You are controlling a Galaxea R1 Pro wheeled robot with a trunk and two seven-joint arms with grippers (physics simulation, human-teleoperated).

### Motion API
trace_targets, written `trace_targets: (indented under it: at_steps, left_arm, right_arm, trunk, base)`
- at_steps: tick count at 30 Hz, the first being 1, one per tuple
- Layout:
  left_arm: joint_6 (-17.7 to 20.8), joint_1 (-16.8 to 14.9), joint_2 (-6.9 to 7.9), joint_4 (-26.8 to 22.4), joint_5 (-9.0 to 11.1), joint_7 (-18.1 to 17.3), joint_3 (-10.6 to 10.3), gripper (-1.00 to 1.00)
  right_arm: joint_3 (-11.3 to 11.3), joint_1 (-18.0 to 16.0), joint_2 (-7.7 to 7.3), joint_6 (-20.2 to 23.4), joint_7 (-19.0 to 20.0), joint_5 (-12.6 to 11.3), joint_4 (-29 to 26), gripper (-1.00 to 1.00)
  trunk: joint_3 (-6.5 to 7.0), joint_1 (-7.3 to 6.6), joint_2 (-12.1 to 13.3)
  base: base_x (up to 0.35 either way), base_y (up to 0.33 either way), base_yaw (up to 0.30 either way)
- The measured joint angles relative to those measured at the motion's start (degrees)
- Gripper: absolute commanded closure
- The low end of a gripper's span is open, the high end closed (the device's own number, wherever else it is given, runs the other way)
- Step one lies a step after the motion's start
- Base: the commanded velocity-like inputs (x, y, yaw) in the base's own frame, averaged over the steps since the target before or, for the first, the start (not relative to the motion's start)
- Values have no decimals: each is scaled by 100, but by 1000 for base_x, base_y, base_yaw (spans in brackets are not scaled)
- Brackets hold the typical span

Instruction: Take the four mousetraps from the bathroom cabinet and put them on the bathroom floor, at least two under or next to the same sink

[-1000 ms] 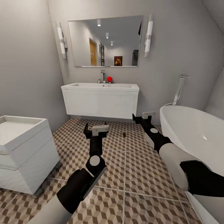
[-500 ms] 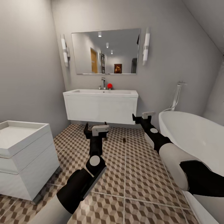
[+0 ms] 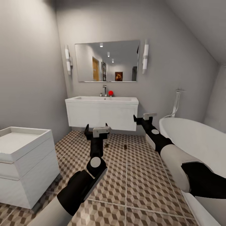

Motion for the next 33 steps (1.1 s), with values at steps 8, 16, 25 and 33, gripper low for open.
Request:
trace_targets:
  at_steps: [8, 16, 25, 33]
  left_arm:
    - [0, 2, 8, 13, 7, 7, 0, -100]
    - [-14, 8, 10, 121, 16, 15, 0, -100]
    - [-34, 15, 10, 218, 17, 24, 1, -100]
    - [-35, 17, 10, 243, 18, 26, 1, -100]
  right_arm:
    - [0, 3, 0, 0, 0, 1, 0, -100]
    - [0, 8, 0, 0, 0, 0, 2, -100]
    - [0, 9, 0, 0, 0, 4, 2, -100]
    - [0, 9, 0, 0, 0, 5, 1, -100]
  trunk:
    - [177, -21, 11]
    - [355, -41, 22]
    - [554, -64, 34]
    - [703, -220, 315]
  base:
    - [0, 0, 0]
    - [0, 0, 0]
    - [0, 0, 0]
    - [0, 0, 0]
